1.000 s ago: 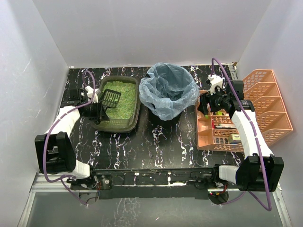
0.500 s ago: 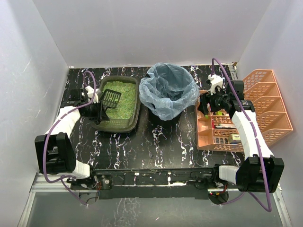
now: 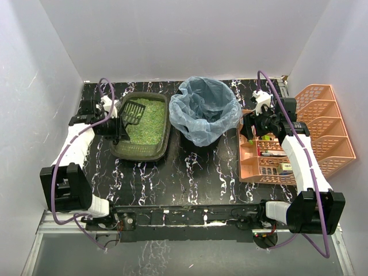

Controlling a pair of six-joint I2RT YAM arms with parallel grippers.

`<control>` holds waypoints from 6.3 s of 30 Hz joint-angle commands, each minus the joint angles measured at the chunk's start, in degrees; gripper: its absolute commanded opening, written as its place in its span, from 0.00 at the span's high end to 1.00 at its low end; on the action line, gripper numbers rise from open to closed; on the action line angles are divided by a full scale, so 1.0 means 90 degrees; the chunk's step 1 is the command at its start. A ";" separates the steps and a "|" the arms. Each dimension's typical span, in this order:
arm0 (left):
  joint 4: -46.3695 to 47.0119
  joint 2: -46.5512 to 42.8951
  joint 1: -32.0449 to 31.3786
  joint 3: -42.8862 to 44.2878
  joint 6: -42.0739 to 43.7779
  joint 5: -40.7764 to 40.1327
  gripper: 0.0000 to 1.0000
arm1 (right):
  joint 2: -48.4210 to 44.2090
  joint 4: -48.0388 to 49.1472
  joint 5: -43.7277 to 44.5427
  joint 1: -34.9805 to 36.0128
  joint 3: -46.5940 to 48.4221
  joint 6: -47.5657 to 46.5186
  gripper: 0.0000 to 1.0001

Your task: Clean the litter box

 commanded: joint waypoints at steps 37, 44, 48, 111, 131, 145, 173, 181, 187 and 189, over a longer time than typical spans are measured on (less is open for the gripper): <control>-0.2654 0.1665 -0.2800 0.6258 -0.0430 -0.1676 1.00 | -0.0367 0.0153 0.0130 -0.0023 0.0129 -0.0003 0.27; -0.2843 0.2130 -0.3640 0.7080 -0.0195 -0.2587 1.00 | -0.0406 0.0140 0.0153 -0.0030 0.0139 -0.0003 0.27; -0.2632 0.2169 -0.4152 0.7084 0.0109 -0.3373 1.00 | -0.0418 0.0140 0.0132 -0.0033 0.0139 0.0007 0.27; 1.0487 0.0702 -0.7164 0.0444 1.1233 -0.9248 1.00 | -0.0607 0.0248 0.0131 -0.0037 -0.0037 0.0029 0.27; 0.4320 0.0304 -0.6897 0.2236 0.5995 -0.9551 1.00 | -0.0493 0.0173 0.0289 -0.0036 0.0182 -0.0079 0.27; 0.0070 0.0197 -0.5701 0.4130 0.1784 -0.6952 1.00 | -0.0073 0.0074 0.0800 -0.0035 0.0988 -0.0065 0.26; -0.0338 -0.1451 -0.1034 -0.0232 -0.1475 -0.0494 1.00 | -0.0479 -0.0035 0.0650 -0.0028 0.0794 0.0019 0.26; -0.0286 -0.0949 -0.0764 -0.0523 -0.1645 -0.0016 0.96 | -0.0588 -0.0047 0.0685 -0.0023 0.0636 -0.0021 0.25; -0.0321 -0.0458 -0.0569 -0.0512 -0.1766 0.0323 0.91 | -0.0616 -0.0040 0.0708 -0.0028 0.0579 -0.0061 0.26; -0.0360 -0.0223 -0.0482 -0.0473 -0.1797 0.0421 0.90 | -0.0606 -0.0029 0.0691 -0.0025 0.0579 -0.0061 0.25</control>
